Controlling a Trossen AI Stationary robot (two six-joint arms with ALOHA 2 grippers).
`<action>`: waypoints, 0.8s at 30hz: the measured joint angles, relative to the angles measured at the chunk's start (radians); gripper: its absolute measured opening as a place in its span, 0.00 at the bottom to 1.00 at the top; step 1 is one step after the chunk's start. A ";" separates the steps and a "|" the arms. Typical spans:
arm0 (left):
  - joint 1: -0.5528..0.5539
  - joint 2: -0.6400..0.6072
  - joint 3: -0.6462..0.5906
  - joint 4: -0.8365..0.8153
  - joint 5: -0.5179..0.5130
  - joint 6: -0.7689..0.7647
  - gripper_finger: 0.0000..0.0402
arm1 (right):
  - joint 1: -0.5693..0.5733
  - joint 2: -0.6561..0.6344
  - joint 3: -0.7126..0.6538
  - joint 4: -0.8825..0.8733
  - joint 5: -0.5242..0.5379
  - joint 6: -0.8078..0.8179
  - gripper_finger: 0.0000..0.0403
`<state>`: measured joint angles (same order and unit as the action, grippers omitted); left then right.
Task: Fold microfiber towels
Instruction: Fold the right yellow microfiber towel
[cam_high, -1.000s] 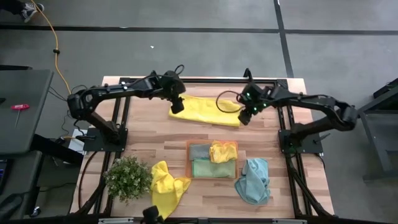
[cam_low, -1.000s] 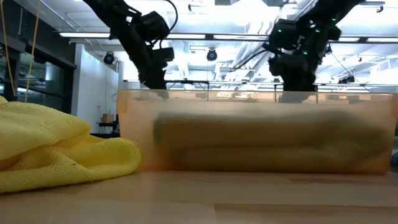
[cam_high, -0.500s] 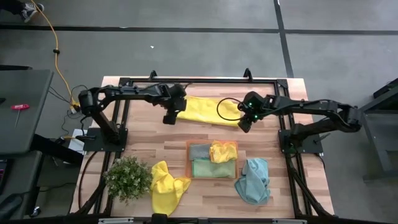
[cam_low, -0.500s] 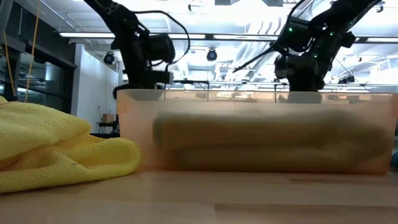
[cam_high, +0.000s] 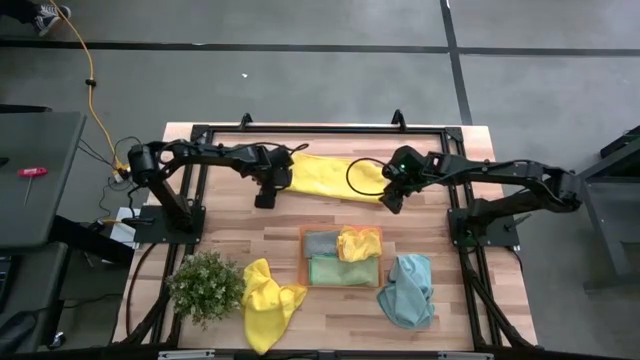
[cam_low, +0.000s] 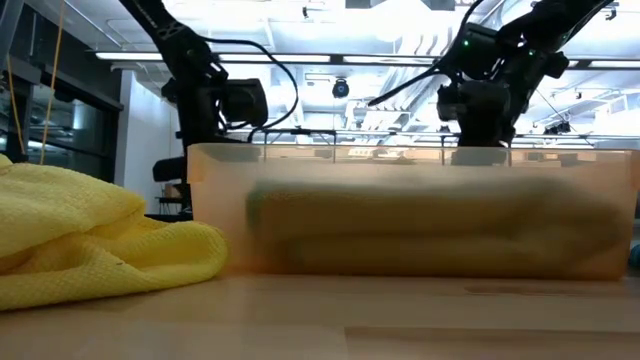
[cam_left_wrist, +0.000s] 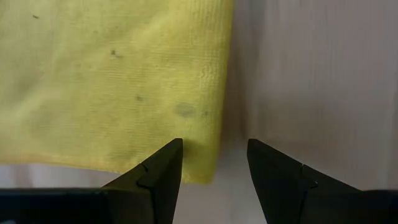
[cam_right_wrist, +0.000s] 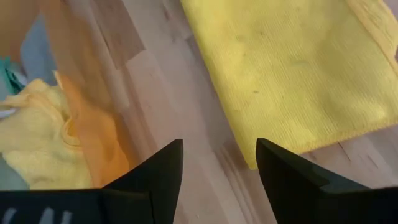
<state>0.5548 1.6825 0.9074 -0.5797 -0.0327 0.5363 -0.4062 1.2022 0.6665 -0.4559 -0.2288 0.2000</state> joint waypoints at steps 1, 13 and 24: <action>-0.004 0.000 -0.004 0.000 0.007 -0.017 0.43 | 0.001 0.000 0.000 0.003 0.000 -0.015 0.48; -0.129 -0.008 -0.077 0.014 0.015 -0.235 0.43 | 0.003 0.009 0.000 0.002 0.015 -0.280 0.48; -0.175 -0.006 -0.079 0.018 0.007 -0.373 0.43 | 0.073 0.173 0.001 0.042 0.154 -0.595 0.48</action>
<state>0.3793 1.6764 0.8280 -0.5621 -0.0253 0.1635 -0.3331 1.3748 0.6678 -0.4134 -0.0746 -0.3952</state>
